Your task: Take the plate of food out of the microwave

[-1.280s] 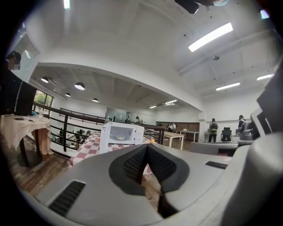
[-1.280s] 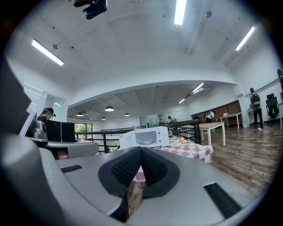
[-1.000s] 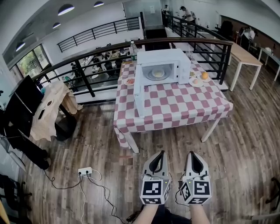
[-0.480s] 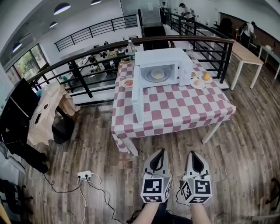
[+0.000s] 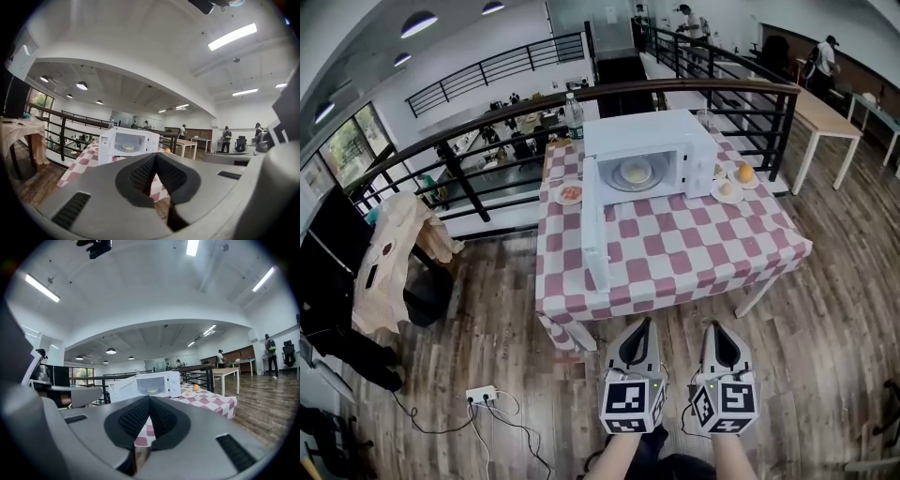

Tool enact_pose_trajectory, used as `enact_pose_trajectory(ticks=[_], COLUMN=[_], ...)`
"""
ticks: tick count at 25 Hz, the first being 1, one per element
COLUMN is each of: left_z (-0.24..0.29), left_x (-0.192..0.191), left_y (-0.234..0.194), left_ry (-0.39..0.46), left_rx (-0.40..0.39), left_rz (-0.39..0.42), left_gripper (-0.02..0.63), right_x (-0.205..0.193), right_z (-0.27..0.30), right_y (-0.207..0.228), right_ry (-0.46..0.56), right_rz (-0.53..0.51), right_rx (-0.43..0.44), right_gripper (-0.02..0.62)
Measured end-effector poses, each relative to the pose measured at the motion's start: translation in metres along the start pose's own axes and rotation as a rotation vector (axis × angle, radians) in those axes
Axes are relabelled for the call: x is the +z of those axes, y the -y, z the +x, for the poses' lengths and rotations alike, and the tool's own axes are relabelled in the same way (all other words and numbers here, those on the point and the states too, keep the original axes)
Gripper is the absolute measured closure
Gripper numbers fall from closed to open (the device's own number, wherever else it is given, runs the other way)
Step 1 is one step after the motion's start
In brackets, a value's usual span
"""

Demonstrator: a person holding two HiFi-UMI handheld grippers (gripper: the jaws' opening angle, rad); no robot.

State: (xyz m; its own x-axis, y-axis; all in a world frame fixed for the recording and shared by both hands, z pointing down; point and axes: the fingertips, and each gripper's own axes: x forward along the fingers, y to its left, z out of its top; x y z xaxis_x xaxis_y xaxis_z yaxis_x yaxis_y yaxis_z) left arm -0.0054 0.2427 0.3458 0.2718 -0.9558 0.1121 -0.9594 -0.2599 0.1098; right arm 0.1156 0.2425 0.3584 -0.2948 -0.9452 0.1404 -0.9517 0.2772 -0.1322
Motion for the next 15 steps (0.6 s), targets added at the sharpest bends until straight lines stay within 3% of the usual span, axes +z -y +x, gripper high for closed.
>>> enact_pose_trajectory(ticks=[15], left_z=[0.064], left_x=[0.006], left_y=[-0.038], left_ry=[-0.011], left_rx=[-0.013], left_rz=[-0.016], left_gripper=[0.598], right_x=[0.016], right_z=[0.064], right_y=[0.028], right_ry=[0.004], right_rz=[-0.043], right_rx=[-0.049], right_gripper=[0.598])
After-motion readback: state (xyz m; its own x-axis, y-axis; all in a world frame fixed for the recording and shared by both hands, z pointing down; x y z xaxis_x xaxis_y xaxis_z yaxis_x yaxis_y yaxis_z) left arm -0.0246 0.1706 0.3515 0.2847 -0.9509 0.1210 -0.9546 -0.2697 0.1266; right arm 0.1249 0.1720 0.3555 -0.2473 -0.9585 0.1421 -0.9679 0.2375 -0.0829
